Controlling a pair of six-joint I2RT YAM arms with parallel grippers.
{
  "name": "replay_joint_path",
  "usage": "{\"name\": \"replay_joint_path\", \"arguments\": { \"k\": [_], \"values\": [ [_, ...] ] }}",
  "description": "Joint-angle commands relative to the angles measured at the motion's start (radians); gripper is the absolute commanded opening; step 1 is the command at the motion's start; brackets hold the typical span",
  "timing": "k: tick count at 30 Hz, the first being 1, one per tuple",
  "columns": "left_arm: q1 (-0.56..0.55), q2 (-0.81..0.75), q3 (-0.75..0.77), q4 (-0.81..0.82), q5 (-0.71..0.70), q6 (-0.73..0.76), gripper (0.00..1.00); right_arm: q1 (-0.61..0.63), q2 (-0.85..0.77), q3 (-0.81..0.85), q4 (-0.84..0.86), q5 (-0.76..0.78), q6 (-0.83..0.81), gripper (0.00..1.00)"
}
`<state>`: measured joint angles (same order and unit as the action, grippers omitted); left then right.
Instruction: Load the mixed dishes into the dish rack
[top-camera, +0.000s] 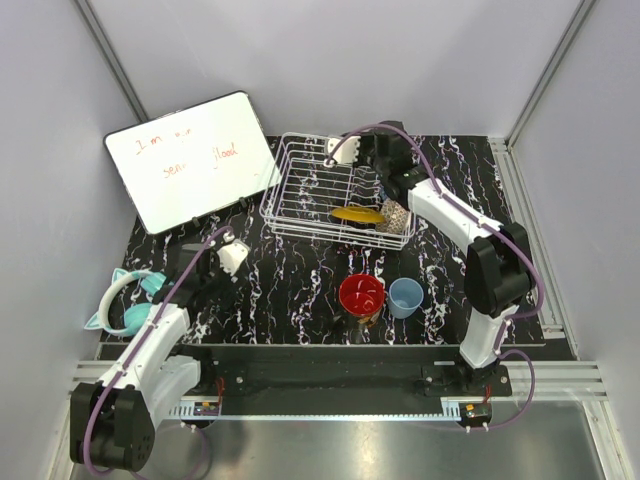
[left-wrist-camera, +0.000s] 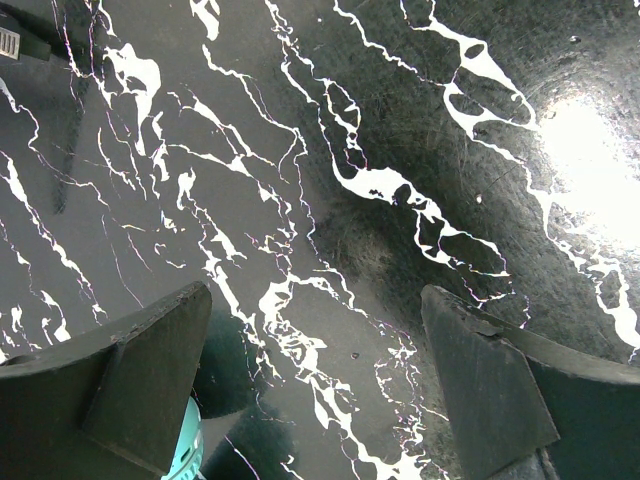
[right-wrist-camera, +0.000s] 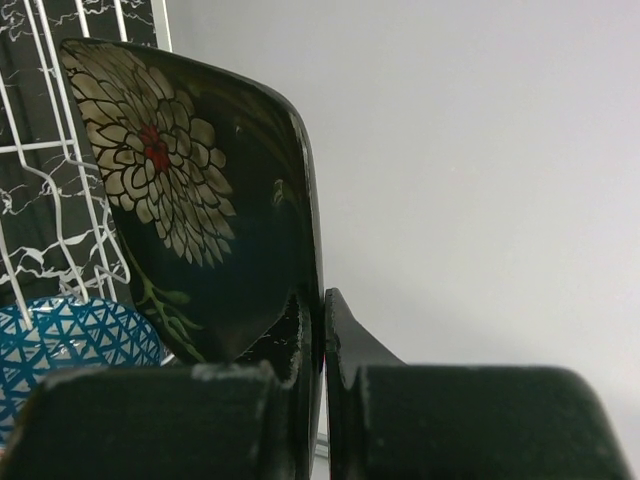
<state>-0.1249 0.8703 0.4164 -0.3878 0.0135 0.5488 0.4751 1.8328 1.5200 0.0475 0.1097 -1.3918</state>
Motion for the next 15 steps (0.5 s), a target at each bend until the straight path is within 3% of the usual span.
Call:
{"name": "replay_joint_path", "arguments": {
  "k": [1,15],
  "values": [
    [0.007,-0.007,0.022,0.027,-0.010,-0.013,0.91,-0.035,0.025,0.005,0.184,-0.018,0.010,0.00],
    [0.008,-0.016,0.065,0.027,0.037,-0.052,0.91,-0.024,-0.009,-0.113,0.129,0.001,0.071,0.00]
  ]
}}
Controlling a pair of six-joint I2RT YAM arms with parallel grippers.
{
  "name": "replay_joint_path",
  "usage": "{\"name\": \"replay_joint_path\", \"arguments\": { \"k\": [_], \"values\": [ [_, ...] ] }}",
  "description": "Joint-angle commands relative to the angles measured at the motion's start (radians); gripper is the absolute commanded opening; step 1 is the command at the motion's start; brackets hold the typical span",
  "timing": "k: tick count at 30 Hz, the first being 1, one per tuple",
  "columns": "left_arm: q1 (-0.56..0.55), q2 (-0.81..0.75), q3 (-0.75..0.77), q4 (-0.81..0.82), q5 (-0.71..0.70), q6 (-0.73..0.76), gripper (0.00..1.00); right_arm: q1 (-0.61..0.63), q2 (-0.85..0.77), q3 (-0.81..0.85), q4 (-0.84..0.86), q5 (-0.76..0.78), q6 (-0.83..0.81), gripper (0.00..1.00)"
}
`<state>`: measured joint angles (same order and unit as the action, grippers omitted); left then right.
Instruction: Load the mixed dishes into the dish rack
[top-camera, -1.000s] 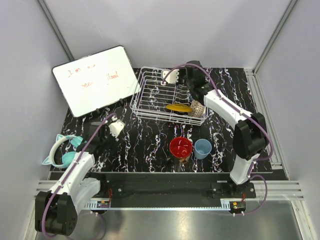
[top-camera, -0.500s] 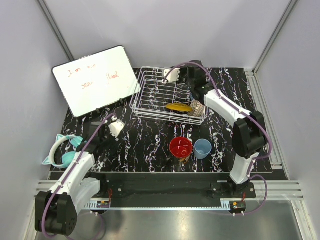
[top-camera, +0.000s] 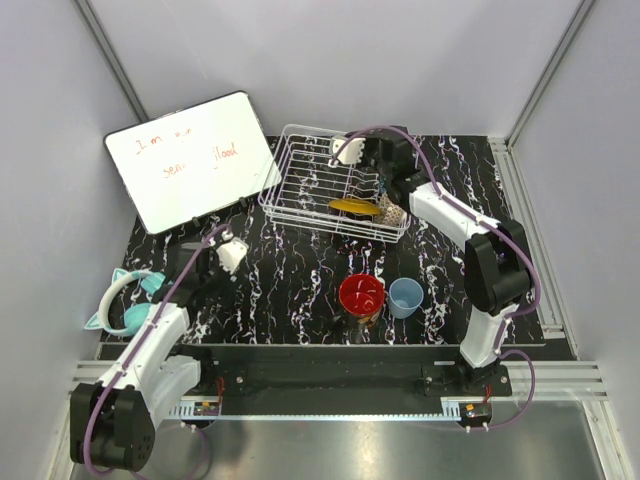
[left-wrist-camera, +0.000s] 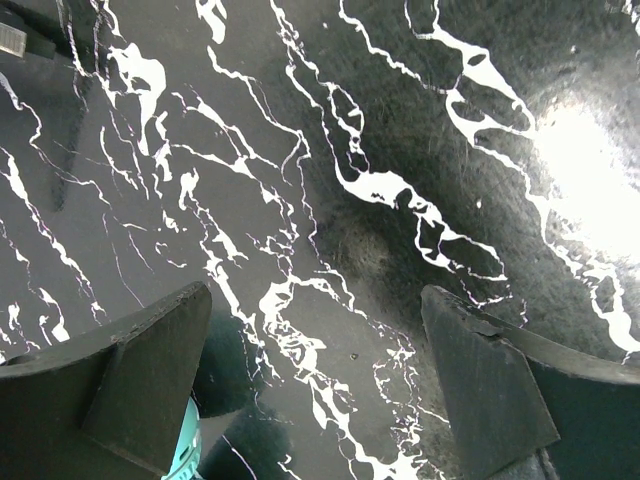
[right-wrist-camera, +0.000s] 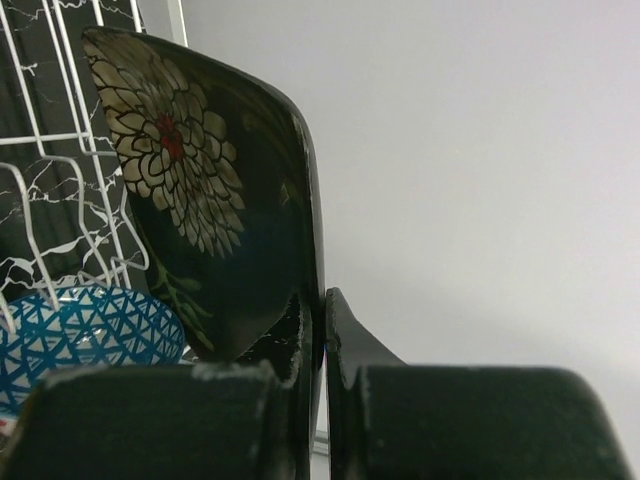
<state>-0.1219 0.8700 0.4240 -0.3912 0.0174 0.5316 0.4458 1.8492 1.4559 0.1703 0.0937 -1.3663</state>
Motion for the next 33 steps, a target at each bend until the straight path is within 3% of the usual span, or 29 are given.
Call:
{"name": "replay_joint_path", "arguments": {
  "k": [1,9,14,16,22,29,31,33],
  "values": [
    [0.005,-0.017,0.061,0.032,0.036,-0.044,0.91,0.007,-0.030,-0.058,-0.002,0.021,0.047,0.00],
    [0.004,-0.020,0.208,0.026,0.099,0.016,0.92,0.014,-0.042,-0.033,-0.098,0.069,0.160,0.00],
    [-0.030,0.090,0.321,0.253,0.087,0.119,0.93,0.036,0.001,0.032,-0.059,0.144,0.219,0.00],
    [-0.038,0.133,0.308,0.413,0.061,0.174,0.93,0.048,0.002,0.035,-0.023,0.164,0.231,0.00],
    [-0.050,0.286,0.280,0.590,0.032,0.228,0.93,0.056,0.018,0.053,-0.023,0.169,0.220,0.00],
    [-0.050,0.299,0.286,0.525,0.018,0.211,0.93,0.056,0.074,0.086,-0.035,0.167,0.152,0.00],
    [-0.048,0.294,0.297,0.497,0.007,0.205,0.93,0.056,0.087,0.104,-0.044,0.167,0.151,0.10],
    [-0.048,0.291,0.300,0.473,0.000,0.196,0.93,0.056,0.108,0.119,-0.060,0.158,0.153,0.30]
  ]
}}
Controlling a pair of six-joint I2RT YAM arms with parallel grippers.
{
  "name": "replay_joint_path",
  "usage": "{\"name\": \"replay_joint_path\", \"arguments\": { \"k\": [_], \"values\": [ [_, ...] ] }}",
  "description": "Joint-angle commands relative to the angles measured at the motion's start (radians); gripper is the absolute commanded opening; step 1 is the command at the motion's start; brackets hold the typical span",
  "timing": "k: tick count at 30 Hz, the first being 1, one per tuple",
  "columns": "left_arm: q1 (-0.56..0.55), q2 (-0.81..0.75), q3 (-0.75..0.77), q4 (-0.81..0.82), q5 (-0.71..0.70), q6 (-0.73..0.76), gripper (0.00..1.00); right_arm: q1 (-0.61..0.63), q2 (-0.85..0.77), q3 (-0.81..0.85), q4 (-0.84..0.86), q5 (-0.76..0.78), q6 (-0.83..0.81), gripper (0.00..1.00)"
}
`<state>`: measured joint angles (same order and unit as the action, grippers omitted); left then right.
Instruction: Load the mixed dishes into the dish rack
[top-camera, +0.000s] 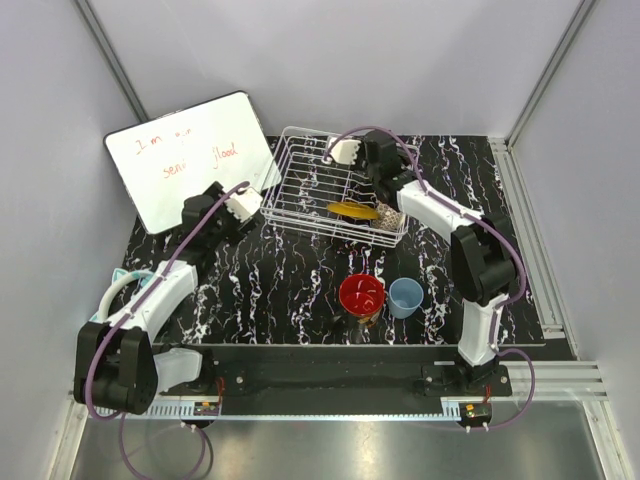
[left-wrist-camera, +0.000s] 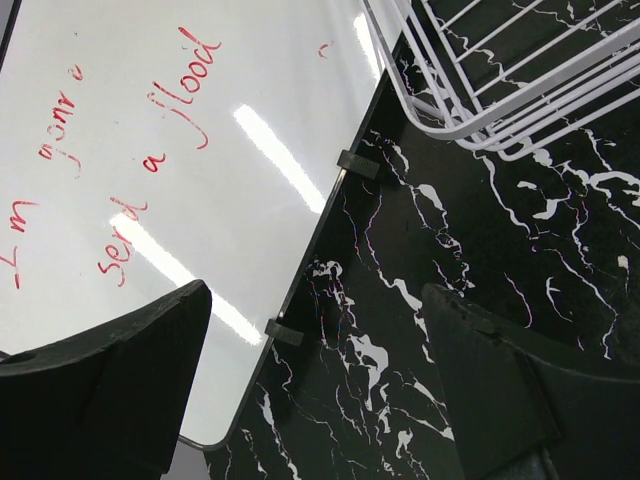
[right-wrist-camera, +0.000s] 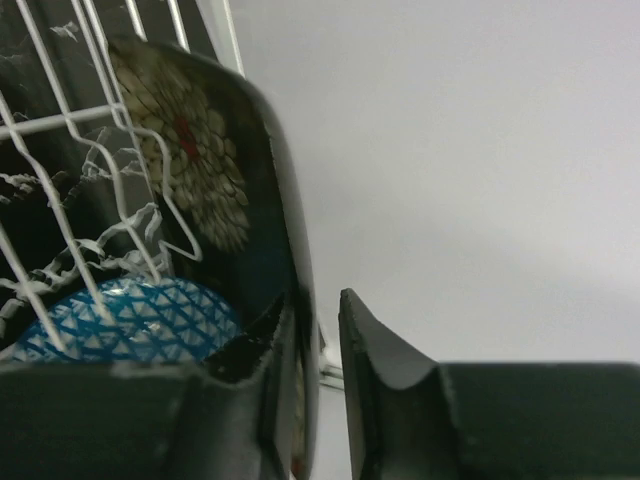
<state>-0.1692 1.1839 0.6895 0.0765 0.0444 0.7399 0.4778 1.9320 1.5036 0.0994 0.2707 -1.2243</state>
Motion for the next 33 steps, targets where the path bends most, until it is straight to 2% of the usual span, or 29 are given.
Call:
{"name": "replay_joint_path", "arguments": {
  "k": [1,4,13,17,20,21,23,27,32,33],
  "values": [
    [0.000,-0.029,0.035,0.002,-0.031,-0.017,0.93,0.024,0.036,0.090,-0.007,-0.037,0.019,0.34],
    [0.007,-0.033,0.038,-0.015,-0.043,-0.034,0.93,0.028,0.061,0.116,-0.017,-0.042,0.034,0.38],
    [0.017,-0.047,0.041,-0.055,-0.074,-0.036,0.93,0.030,0.053,0.027,0.074,-0.010,0.040,0.46],
    [0.017,-0.047,0.041,-0.070,-0.069,-0.036,0.93,0.028,0.029,-0.009,0.114,0.008,0.054,0.69],
    [0.019,-0.049,0.045,-0.075,-0.064,-0.040,0.93,0.033,0.001,-0.010,0.123,0.041,0.095,0.75],
    [0.017,-0.050,0.050,-0.075,-0.064,-0.037,0.93,0.033,-0.010,0.000,0.109,0.057,0.107,0.80],
    [0.017,-0.050,0.053,-0.104,-0.064,-0.036,0.93,0.038,-0.048,0.009,0.085,0.068,0.147,0.81],
    [0.019,-0.064,0.059,-0.121,-0.063,-0.033,0.93,0.059,-0.155,-0.012,0.004,0.084,0.212,0.93],
    [0.017,-0.084,0.062,-0.144,-0.074,-0.033,0.93,0.113,-0.296,-0.095,-0.050,0.130,0.285,0.98],
    [0.019,-0.087,0.062,-0.145,-0.078,-0.033,0.93,0.133,-0.353,-0.112,-0.091,0.122,0.343,0.98]
  ]
}}
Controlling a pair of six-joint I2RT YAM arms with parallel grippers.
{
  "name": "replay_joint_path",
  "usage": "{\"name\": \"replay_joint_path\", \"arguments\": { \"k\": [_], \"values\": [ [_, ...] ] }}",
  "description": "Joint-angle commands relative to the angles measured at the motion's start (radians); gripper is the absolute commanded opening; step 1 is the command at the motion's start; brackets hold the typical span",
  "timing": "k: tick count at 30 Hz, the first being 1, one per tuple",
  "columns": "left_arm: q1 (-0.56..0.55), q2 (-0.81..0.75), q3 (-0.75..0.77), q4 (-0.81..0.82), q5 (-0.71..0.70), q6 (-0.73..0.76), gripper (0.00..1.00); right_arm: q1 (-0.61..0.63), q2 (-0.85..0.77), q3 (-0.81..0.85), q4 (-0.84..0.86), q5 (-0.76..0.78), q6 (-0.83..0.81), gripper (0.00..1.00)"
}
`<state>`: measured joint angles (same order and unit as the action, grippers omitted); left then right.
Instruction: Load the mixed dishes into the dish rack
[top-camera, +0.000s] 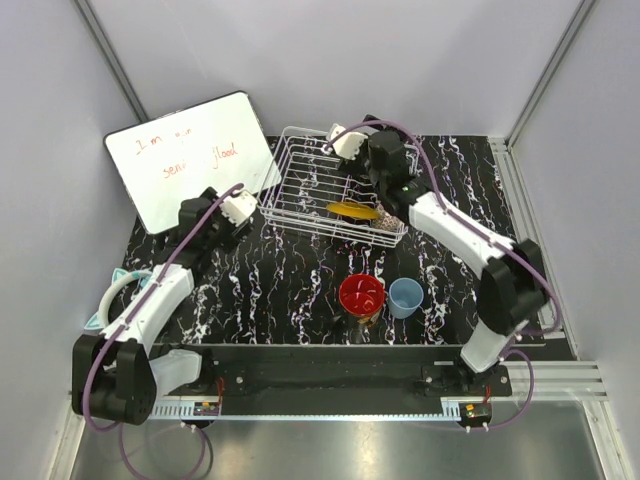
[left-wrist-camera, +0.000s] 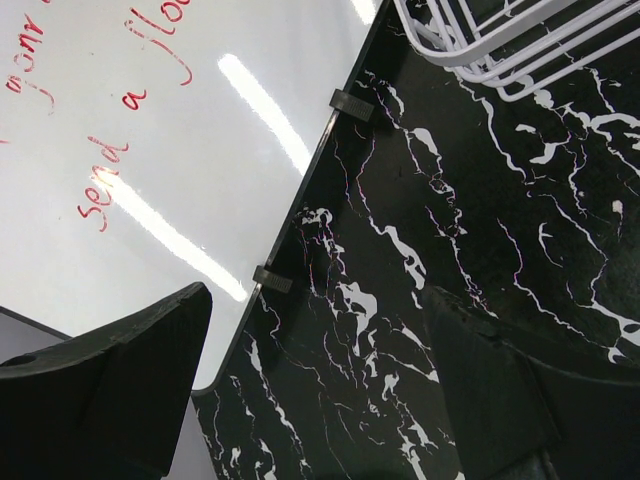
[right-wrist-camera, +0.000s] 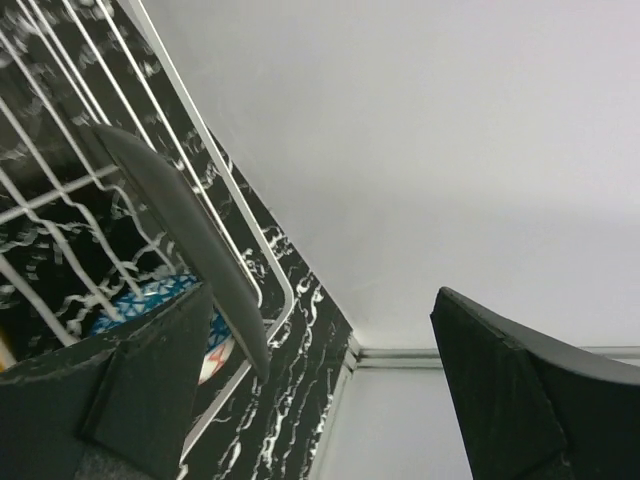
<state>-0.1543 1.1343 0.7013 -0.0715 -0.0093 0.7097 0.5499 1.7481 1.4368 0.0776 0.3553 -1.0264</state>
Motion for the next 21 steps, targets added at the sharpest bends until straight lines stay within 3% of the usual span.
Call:
{"name": "replay_joint_path", "arguments": {
  "k": [1,4,6,11,21],
  "values": [
    [0.002,-0.041,0.050,0.002,-0.026,-0.003,0.93,0.073,-0.197,-0.050,-0.112,0.028,0.179,0.98],
    [0.004,-0.045,0.056,-0.011,-0.032,-0.013,0.93,0.133,-0.297,-0.073,-0.240,-0.028,0.343,0.98],
    [0.004,-0.047,0.061,-0.025,-0.035,-0.024,0.93,0.162,-0.347,-0.069,-0.365,-0.148,0.502,0.90],
    [0.007,-0.056,0.081,-0.068,-0.050,-0.064,0.93,0.163,-0.348,-0.093,-0.436,-0.416,0.715,0.61],
    [0.068,-0.102,0.087,-0.243,-0.012,-0.174,0.93,0.165,-0.096,0.039,-0.473,-0.581,0.689,0.64]
  ]
}}
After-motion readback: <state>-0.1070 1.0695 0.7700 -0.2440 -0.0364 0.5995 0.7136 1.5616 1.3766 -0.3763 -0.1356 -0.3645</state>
